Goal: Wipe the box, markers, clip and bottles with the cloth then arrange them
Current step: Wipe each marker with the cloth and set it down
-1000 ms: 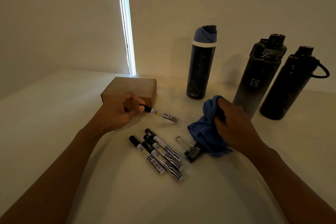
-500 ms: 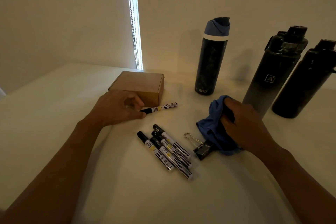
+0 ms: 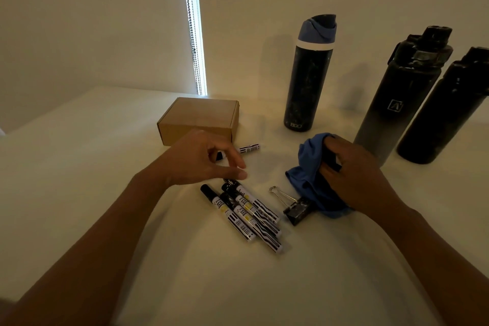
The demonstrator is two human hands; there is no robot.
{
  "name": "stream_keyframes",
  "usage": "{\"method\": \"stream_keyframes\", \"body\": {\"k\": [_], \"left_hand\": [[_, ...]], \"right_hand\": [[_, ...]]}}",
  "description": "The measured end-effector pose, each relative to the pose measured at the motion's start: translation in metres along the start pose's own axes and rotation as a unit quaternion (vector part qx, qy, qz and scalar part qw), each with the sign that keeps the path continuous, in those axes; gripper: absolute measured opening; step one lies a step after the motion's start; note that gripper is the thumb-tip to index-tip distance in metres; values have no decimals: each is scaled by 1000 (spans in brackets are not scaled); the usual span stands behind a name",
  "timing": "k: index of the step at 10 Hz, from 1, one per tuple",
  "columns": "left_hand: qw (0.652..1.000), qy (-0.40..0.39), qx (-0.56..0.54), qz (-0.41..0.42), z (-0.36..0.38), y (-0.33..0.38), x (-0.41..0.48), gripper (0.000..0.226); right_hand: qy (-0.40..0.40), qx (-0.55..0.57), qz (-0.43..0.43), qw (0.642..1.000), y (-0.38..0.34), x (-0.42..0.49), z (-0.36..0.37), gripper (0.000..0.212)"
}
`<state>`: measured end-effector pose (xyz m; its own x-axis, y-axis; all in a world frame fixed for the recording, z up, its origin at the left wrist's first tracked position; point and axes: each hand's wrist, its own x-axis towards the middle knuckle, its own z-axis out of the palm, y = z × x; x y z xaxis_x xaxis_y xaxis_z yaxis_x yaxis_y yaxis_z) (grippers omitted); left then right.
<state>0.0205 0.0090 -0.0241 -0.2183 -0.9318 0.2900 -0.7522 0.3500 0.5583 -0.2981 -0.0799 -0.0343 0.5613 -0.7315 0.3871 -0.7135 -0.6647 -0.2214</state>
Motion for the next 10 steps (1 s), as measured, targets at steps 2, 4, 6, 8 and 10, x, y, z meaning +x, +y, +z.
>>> {"method": "stream_keyframes", "body": {"k": [2,4,6,8,10], "left_hand": [[993,-84,0,80,14,15,7,17],[989,-84,58,105,23,11,13,17],[990,-35,93,97,18,3,12,28],[981,-66,158,95,20,4,14,32],[974,35,190,115,17,6,15,22]], "right_hand": [[-140,31,-31,989,-7,14,-11,33],[-118,66,-16,991,-4,11,-8,7],[15,52,17,998,-4,3,-1,8],[38,102,26,994,-8,-2,-2,9],[11,244,56,968,-12,-3,-13,33]]}}
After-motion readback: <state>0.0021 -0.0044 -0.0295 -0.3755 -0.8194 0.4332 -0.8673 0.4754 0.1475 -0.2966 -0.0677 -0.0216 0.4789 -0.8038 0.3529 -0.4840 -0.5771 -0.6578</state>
